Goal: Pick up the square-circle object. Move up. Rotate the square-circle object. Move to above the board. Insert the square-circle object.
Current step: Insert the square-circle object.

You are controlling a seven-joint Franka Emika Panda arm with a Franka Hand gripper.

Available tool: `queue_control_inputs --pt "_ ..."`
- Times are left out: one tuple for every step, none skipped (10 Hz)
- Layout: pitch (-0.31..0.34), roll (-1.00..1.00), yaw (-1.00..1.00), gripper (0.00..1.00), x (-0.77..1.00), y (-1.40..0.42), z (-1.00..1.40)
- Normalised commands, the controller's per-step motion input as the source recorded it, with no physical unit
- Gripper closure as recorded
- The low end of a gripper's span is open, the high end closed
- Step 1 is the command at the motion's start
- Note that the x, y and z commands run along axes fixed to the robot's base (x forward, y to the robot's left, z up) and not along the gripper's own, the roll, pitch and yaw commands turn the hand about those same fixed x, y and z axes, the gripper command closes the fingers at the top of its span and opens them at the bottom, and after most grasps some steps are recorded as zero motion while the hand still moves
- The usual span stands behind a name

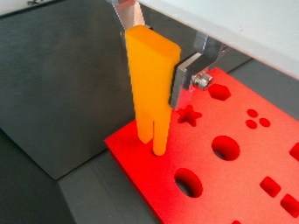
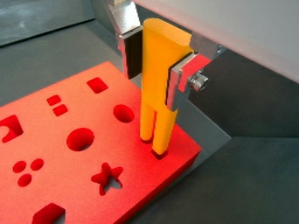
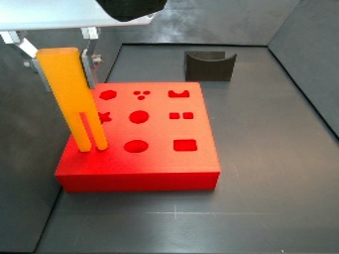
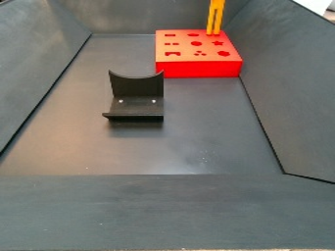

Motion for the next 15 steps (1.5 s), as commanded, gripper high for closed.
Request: queue_control_inputs --pt "-0.139 -0.06 0.00 1.00 -0.15 0.00 -0.26" --pt "-0.121 -0.01 0.00 1.00 -0.18 0.00 -0.31" --pt "-0.100 0.00 0.00 1.00 -0.18 0.00 -0.28" --pt "-0.124 0.00 0.00 1.00 -0.21 0.00 -0.36" --pt "-0.100 0.00 0.00 1.00 -0.29 -0.01 -0.39" --pt "-0.111 0.00 0.00 1.00 -0.27 -0.03 -0.31" --pt "-0.073 0.00 0.00 1.00 -0.14 -0.02 -0.17" --pt "0.000 0.00 0.01 1.00 0.00 -0.02 -0.05" --pt "0.000 0.00 0.03 1.00 0.00 -0.05 -0.10" --pt "-0.019 -0.05 0.00 1.00 0.19 -0.07 -0.17" --pt "0.000 -0.03 0.00 1.00 0.29 0.00 -0.17" --pt "0.000 -0.01 0.00 1.00 0.34 0.00 -0.18" --pt "0.000 0.00 0.00 1.00 0.41 0.01 -0.21" --pt "0.000 0.00 0.00 1.00 0.30 0.01 -0.18" --pt "0.000 0.00 0.00 1.00 0.17 0.00 -0.19"
